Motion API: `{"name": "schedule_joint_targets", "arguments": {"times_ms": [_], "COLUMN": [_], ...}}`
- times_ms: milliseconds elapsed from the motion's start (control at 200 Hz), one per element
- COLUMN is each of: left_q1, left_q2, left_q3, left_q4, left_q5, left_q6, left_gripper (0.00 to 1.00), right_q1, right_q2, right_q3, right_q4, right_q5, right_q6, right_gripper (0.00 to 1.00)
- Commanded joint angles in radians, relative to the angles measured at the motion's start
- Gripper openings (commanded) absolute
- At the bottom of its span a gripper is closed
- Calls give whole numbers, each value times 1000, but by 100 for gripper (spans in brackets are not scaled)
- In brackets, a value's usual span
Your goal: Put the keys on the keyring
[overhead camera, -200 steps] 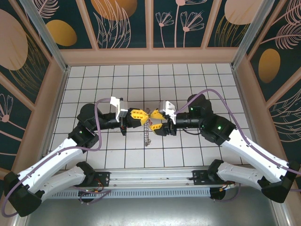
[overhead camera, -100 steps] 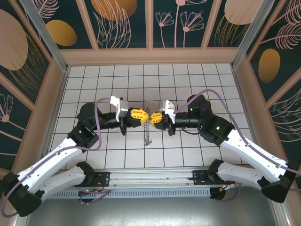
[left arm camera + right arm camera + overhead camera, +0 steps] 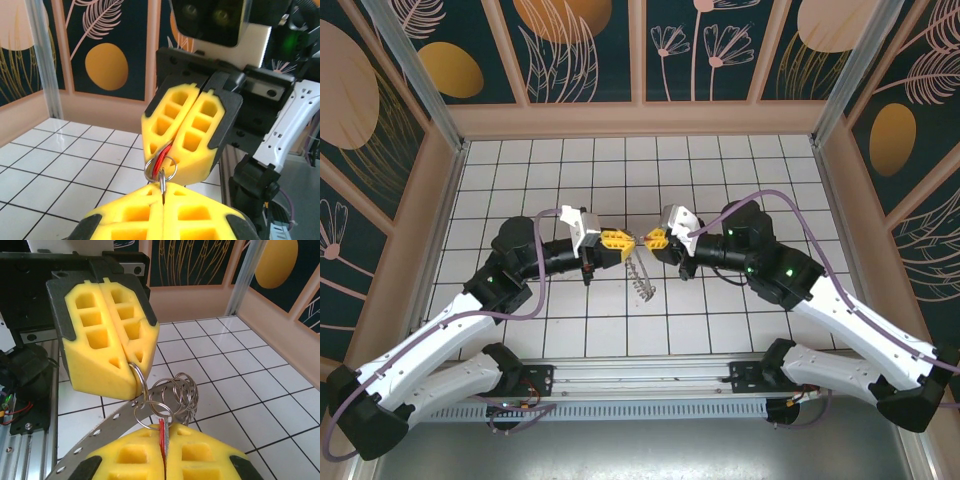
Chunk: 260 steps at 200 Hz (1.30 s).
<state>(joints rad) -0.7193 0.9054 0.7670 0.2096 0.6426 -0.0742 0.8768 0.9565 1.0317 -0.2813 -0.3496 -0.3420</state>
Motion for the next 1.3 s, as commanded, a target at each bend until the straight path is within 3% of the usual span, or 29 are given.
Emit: {"name": "schedule_joint_targets", "arguments": {"times_ms": [0, 666, 851, 1046, 1296], "left_q1": [-2, -3, -2, -2, -2], "left_q2": [0, 58, 68, 59, 12], "left_q3": [25, 23, 20, -12, -120], "left_q4": [-31, -82, -88, -78, -6], "left_q5": [-20, -38, -96, -213, -380], "left_q6": [53, 86, 87, 50, -53], "left_gripper": [0, 0, 0, 33, 45], "right_q1": [-8, 15, 9, -34, -112], "right_q2": [1, 93, 119, 196, 343], "right_q3": [46, 116, 146, 204, 281], "right_q4": [-10, -47, -68, -156, -251], "right_q5": [70, 52, 182, 228, 234], "right_q6": [-23, -81, -81, -72, -57], "right_gripper": [0, 0, 0, 0, 0]}}
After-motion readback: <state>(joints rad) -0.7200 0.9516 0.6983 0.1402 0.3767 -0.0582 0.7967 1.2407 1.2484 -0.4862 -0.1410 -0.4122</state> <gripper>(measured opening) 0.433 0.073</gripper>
